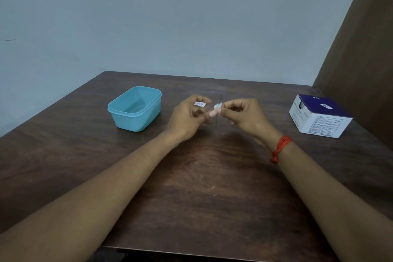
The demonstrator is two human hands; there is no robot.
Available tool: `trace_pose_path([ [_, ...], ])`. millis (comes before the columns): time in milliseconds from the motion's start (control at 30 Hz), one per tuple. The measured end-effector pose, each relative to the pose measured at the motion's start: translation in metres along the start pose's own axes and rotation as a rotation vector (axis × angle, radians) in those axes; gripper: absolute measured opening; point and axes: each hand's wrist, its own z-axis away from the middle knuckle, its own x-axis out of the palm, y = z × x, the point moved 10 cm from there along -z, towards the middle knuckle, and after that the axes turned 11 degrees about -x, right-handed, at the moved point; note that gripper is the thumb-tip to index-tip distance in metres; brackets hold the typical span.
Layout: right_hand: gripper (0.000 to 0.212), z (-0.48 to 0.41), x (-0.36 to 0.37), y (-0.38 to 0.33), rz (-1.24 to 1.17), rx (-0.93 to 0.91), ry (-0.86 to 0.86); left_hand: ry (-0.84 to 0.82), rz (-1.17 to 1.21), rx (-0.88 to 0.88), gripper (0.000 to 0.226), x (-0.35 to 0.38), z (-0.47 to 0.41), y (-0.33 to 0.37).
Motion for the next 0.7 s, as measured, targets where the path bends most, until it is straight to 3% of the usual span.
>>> trace_pose_path([
  [133,0.009,0.0,0.0,-0.033,0.436,-0.259,-0.09,0.174,-0.016,0.208,0.026,-0.025,0.008,0.026],
  [233,0.008,0.006,0.008,-0.054,0.732,-0.415,-0.141,0.206,-0.08,0.36,0.025,-0.025,0.019,0.044],
  [533,0.019,0.009,0.017,-0.083,0.998,-0.567,-0.158,0.252,-0.767,0.63,0.017,0.0,0.026,0.071],
  [700,0.023,0.01,0.02,-0.083,1.086,-0.562,-0.197,0.197,-0.909,0.566,0.021,0.01,0.02,0.067],
])
